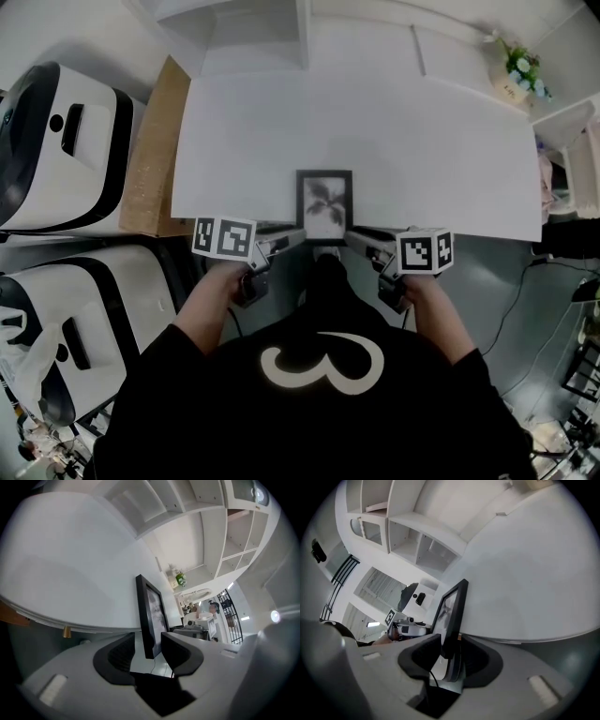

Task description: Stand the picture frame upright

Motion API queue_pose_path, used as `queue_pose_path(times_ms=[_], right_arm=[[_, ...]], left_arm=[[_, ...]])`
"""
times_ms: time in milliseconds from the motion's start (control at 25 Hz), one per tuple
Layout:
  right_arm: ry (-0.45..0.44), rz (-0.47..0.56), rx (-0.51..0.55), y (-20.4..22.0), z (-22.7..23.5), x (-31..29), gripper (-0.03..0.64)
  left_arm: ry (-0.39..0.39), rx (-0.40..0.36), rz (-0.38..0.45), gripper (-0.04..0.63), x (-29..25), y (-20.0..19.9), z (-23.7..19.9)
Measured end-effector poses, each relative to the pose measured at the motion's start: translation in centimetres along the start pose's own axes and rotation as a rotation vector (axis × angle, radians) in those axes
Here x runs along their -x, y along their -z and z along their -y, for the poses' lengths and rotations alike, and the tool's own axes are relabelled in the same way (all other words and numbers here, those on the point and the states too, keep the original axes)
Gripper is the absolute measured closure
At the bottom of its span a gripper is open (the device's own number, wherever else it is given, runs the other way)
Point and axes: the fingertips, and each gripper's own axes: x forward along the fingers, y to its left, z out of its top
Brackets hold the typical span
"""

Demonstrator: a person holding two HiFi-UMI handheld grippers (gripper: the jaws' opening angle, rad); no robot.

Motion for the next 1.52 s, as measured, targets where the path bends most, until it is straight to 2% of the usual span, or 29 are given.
queue_pose_path(times_ms=[400,560,760,960,1120,1360,1520], right_arm=[[-0.048,-0.026,-0.061,0.1,-0.1,-0.7,0.506],[-0.045,-0.036,-0.054,0.1,-0.1,-0.7,0.508],[-0.039,-0.066,-0.025,0.4,-0.2,-0.7,0.509],[-0.022,-0.075,0.025,0.2,-0.9,-0.6,0.509],[0.001,-0.067,0.109,-0.8,-1.5,-0.4,0.509],[0.028,-0.045,0.262,-4.1,-3.0,0.0,0.509],[0.055,-0.031,0.375,-6.4,-3.8,0.0,0.511]], left_arm=[[0.009,0.023,-0.050,0.444,-0.8,0.2,-0.7],[0.026,0.012,-0.064,0.493,-1.0,0.2,-0.2],[0.021,0.010,-0.108,0.500,-1.0,0.7,-0.1],[0.016,-0.022,-0.108,0.502,-0.5,0.6,0.4],[0.009,-0.084,-0.097,0.503,0.1,-0.2,1.1],[-0.029,-0.258,-0.042,0.505,1.0,-3.6,2.8],[-0.085,-0.384,0.010,0.505,1.7,-6.4,3.4]])
